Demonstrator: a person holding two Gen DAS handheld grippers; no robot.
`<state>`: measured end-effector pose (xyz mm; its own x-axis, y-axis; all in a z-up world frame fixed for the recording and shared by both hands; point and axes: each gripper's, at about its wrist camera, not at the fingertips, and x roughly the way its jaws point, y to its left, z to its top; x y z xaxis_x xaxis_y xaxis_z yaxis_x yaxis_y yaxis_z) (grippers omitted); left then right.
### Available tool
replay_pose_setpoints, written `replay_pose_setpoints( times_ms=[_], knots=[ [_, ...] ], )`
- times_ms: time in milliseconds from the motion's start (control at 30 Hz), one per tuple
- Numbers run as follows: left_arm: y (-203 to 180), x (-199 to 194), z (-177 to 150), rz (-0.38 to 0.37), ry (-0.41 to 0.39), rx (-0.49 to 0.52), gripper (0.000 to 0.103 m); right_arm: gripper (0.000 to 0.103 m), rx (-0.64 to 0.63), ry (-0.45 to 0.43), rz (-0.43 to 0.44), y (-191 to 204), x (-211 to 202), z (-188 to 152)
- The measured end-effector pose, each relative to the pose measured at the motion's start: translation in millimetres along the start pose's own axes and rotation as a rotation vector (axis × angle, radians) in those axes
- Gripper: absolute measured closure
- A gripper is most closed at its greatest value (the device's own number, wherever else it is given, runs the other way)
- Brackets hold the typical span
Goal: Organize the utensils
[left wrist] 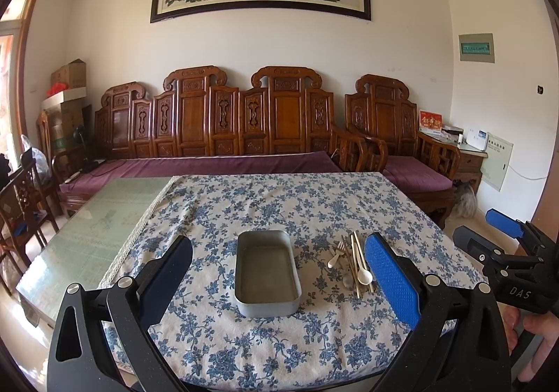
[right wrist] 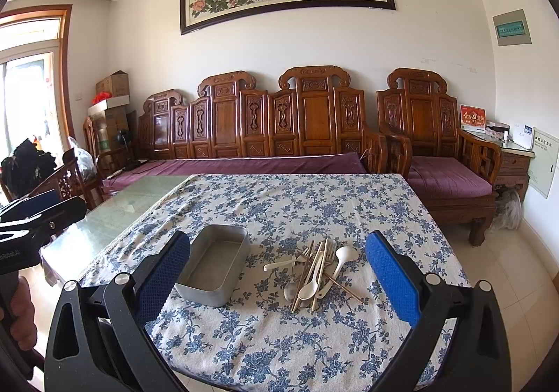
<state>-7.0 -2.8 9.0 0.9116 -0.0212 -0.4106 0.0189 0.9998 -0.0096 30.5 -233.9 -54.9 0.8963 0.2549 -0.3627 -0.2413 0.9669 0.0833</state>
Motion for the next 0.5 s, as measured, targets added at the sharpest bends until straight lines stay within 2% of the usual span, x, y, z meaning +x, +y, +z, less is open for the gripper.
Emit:
replay_pose_setpoints(
  times_ms=[500],
  knots=[
    [-0.6,0.9,0.2,-0.001,0.002,0.002,0.007,0.002,0.000,0.001,0.000,0.1,-0.6,-0.1]
  ],
)
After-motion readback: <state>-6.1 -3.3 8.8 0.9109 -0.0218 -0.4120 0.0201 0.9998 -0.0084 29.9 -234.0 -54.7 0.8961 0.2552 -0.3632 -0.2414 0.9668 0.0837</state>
